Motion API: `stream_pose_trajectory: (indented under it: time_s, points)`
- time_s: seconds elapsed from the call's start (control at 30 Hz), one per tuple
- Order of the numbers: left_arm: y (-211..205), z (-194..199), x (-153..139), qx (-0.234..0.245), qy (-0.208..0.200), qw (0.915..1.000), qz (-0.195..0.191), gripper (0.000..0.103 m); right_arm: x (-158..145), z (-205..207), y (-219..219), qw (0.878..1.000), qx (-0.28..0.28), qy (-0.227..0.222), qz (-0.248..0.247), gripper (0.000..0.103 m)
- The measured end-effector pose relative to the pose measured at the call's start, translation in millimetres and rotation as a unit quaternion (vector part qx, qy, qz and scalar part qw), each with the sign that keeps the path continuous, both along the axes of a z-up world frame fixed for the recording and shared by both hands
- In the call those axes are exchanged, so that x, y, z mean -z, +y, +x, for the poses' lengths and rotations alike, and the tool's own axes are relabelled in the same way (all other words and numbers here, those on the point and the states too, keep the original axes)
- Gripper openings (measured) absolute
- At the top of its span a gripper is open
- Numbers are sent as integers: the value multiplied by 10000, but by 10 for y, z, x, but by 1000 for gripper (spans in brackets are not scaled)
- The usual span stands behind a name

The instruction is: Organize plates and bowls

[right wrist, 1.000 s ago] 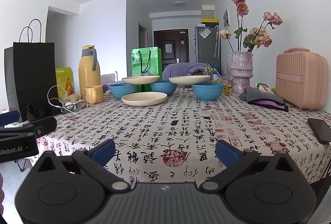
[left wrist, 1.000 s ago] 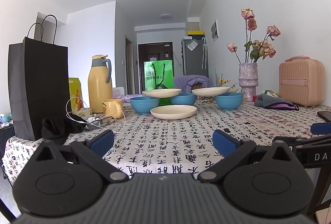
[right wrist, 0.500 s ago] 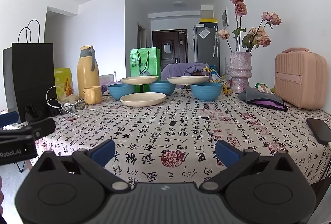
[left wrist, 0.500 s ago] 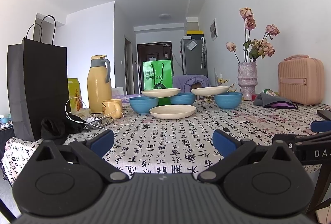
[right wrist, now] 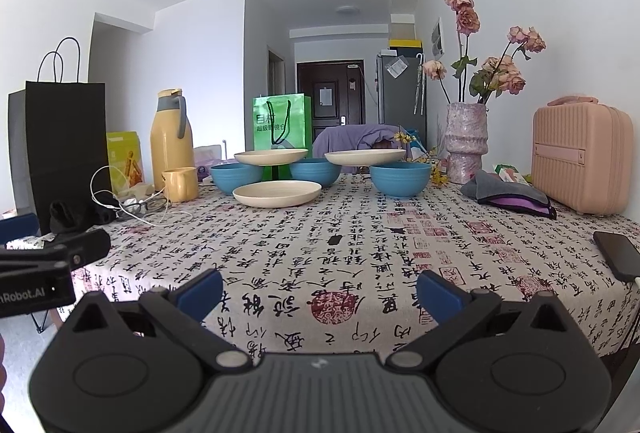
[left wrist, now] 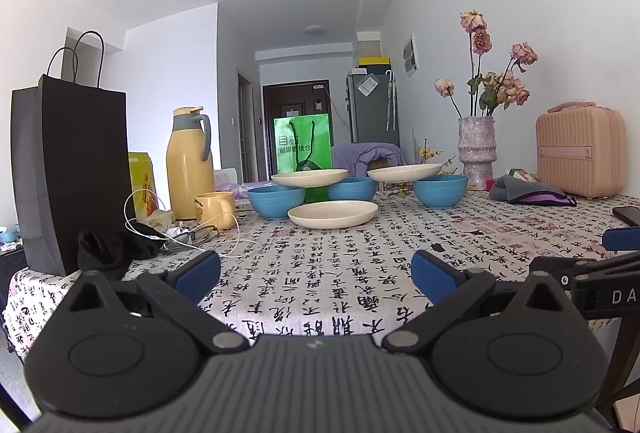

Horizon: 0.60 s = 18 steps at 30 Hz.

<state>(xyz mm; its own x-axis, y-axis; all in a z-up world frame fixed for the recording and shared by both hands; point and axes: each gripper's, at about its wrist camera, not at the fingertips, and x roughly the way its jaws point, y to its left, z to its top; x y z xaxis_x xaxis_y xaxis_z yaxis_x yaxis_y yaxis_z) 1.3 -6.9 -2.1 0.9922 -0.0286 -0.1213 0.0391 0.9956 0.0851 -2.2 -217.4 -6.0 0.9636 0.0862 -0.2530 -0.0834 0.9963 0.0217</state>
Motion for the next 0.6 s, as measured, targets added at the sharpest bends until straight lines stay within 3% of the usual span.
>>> stream_pose_trajectory:
  time_s: [0.6]
  points:
    - [-89, 151, 34, 90, 165, 9998, 62, 103, 110, 46, -98, 9996, 154, -187, 169, 103]
